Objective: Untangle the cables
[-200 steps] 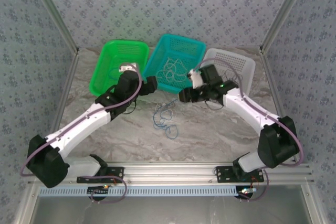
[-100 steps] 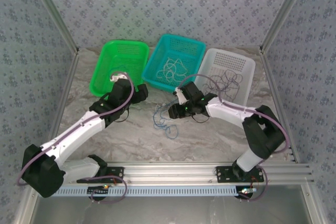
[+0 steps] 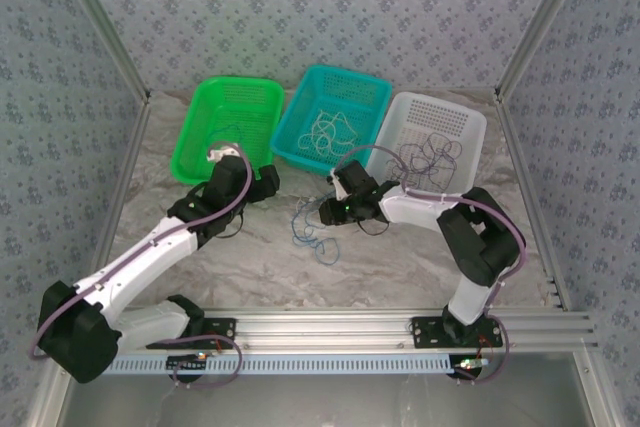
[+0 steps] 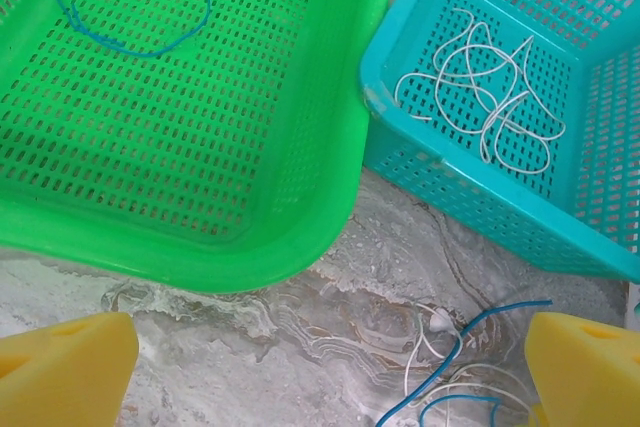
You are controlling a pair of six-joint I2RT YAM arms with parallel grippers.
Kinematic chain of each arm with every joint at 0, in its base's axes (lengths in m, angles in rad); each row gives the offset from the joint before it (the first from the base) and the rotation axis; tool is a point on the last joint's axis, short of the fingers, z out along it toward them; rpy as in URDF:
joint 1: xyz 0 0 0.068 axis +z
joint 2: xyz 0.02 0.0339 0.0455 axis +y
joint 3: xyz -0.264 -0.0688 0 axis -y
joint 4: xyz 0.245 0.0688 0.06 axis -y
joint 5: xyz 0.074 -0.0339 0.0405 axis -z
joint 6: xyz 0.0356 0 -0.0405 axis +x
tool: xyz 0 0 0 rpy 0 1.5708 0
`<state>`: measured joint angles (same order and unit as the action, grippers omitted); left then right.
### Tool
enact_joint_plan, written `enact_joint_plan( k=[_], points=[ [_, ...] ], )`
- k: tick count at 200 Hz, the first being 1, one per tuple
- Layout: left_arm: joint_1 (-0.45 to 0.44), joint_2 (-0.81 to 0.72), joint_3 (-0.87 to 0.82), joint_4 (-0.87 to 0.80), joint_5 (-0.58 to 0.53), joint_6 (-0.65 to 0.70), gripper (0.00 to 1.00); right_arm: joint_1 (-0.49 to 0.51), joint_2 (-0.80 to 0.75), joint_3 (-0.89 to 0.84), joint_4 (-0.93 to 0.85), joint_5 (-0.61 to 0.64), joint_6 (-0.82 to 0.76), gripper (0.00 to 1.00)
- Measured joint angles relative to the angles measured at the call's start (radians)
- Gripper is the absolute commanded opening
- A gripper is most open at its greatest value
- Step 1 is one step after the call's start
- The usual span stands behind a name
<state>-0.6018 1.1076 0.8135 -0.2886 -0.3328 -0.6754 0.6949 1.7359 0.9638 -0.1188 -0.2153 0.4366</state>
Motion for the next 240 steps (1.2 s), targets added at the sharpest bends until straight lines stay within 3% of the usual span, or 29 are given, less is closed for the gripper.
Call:
enact_joint_plan(
  k=[44, 76, 136, 207, 240],
  points=[
    [0.000, 0.000, -0.002, 0.000, 0.003, -0.004, 0.99, 0.007, 0.013, 0.000, 0.026, 0.017, 0.011, 0.00],
    [0.000, 0.000, -0.002, 0.000, 0.003, -0.004, 0.99, 0.009, -0.025, -0.006, 0.009, 0.022, 0.008, 0.00],
    [0.000, 0.014, -0.005, 0.048, 0.066, 0.004, 0.99, 0.020, -0.325, 0.021, -0.217, -0.009, -0.155, 0.00],
    [-0.007, 0.099, -0.005, 0.212, 0.329, 0.084, 0.93, 0.011, -0.554, 0.082, -0.323, -0.108, -0.274, 0.00],
    [-0.021, 0.150, -0.004, 0.291, 0.443, 0.096, 0.82, 0.004, -0.595, 0.082, -0.312, -0.112, -0.284, 0.00]
  ],
)
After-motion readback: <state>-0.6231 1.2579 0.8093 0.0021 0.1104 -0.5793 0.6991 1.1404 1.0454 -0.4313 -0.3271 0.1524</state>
